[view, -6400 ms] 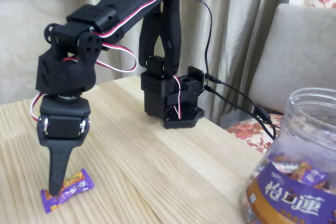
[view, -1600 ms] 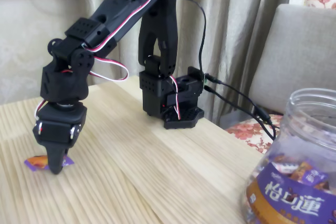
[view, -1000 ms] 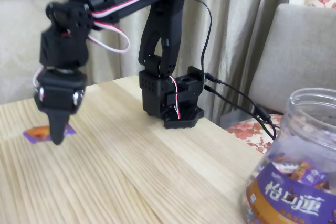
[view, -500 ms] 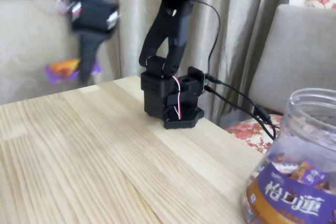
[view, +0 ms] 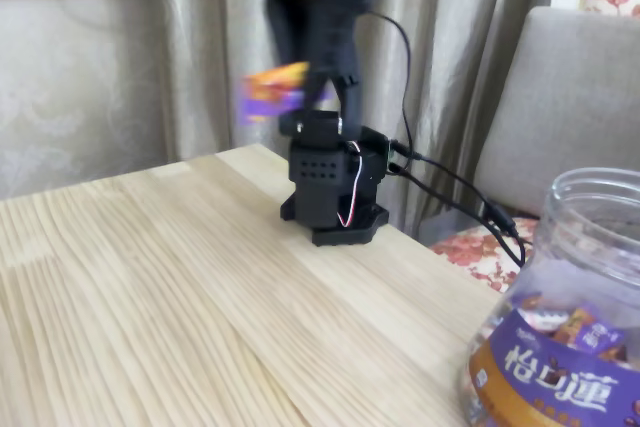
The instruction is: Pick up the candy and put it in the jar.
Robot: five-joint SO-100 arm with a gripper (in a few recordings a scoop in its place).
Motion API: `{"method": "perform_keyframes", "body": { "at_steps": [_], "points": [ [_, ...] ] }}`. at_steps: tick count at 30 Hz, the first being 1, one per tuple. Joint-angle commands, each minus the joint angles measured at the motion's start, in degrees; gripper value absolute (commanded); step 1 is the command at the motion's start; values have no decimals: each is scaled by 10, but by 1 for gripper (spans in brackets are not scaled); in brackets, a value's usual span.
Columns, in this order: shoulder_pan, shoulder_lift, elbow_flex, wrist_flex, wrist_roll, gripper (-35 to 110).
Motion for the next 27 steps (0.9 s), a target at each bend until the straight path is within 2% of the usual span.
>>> {"method": "perform_keyframes", "body": {
  "at_steps": [1,6,12,22,27],
  "points": [
    [-156,-12,-56,0,73,0],
    [-237,-65,-107,-1,116,0],
    [-299,-163,-217,-1,120,0],
    [-335,-253,-345,-1,114,0],
    [-343,-250,-339,-1,132,0]
  ]
}}
